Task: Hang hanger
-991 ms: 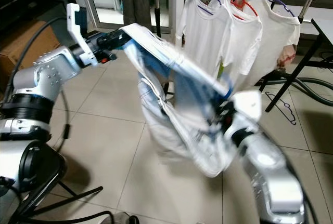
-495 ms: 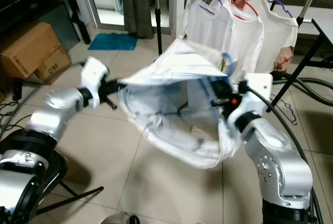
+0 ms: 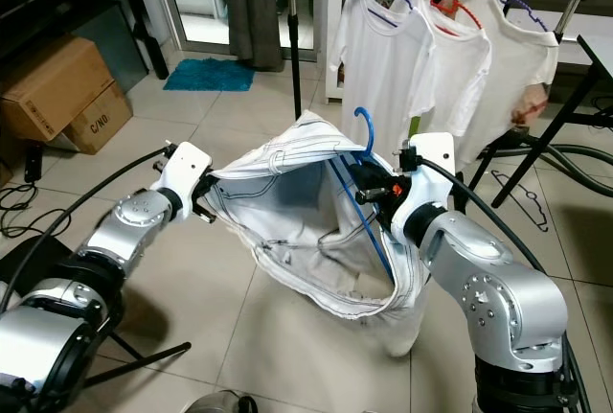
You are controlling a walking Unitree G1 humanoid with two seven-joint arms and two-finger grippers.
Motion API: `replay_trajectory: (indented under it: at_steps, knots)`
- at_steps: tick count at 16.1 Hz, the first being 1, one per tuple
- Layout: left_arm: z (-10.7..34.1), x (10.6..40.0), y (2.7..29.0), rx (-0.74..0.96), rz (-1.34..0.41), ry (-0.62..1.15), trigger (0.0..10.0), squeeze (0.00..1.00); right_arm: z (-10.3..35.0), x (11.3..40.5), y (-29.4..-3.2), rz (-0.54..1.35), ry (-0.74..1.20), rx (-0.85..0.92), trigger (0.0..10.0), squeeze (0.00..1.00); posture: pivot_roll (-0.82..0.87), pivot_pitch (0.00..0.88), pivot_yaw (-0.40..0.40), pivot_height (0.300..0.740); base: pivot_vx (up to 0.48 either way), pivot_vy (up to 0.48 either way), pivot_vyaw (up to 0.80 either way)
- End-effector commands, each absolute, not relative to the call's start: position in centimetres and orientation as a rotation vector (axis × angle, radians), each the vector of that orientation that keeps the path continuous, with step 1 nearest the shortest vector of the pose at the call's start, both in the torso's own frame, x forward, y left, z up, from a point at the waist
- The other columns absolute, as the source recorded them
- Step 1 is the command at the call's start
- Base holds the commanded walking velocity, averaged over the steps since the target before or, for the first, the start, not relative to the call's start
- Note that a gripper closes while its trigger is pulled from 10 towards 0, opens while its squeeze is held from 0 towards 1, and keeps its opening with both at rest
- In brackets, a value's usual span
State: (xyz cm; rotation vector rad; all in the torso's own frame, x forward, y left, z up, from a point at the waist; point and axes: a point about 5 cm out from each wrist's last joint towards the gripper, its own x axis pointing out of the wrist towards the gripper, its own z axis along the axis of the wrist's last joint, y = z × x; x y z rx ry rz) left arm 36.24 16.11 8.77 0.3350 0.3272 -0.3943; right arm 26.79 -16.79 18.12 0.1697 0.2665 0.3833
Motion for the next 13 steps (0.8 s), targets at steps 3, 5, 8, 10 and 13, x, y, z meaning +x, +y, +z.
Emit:
replay_trajectory:
  at_steps: [3, 5, 8, 10, 13]
  knots:
    - [8.3, 35.9, 18.4, 0.271, -0.331, 0.355, 10.0, 1.00, 21.3, 26.8, -19.0, 0.254, 0.097, 0.128, 10.0, 0.00, -0.08, 0.000, 0.057, 0.740, 0.000, 0.000, 0.00]
    - [9.0, 36.1, 18.4, 0.248, -0.343, 0.314, 10.0, 1.00, 21.1, 26.9, -19.1, 0.227, 0.103, 0.118, 10.0, 0.00, -0.08, 0.000, 0.058, 0.740, 0.000, 0.000, 0.00]
    - [10.5, 36.4, 18.8, 0.152, -0.382, 0.222, 10.0, 1.00, 20.9, 27.2, -19.1, 0.188, 0.105, 0.110, 10.0, 0.00, -0.07, 0.000, 0.056, 0.740, 0.000, 0.000, 0.00]
    - [11.0, 36.2, 18.7, 0.112, -0.443, 0.190, 10.0, 1.00, 20.9, 27.7, -18.8, 0.177, 0.100, 0.116, 10.0, 0.00, -0.07, 0.000, 0.053, 0.740, 0.000, 0.000, 0.00]
    - [10.1, 35.4, 17.7, 0.089, -0.624, 0.227, 10.0, 1.00, 20.9, 28.0, -17.8, 0.232, 0.112, 0.100, 10.0, 0.00, -0.06, 0.000, 0.040, 0.740, 0.000, 0.000, 0.00]
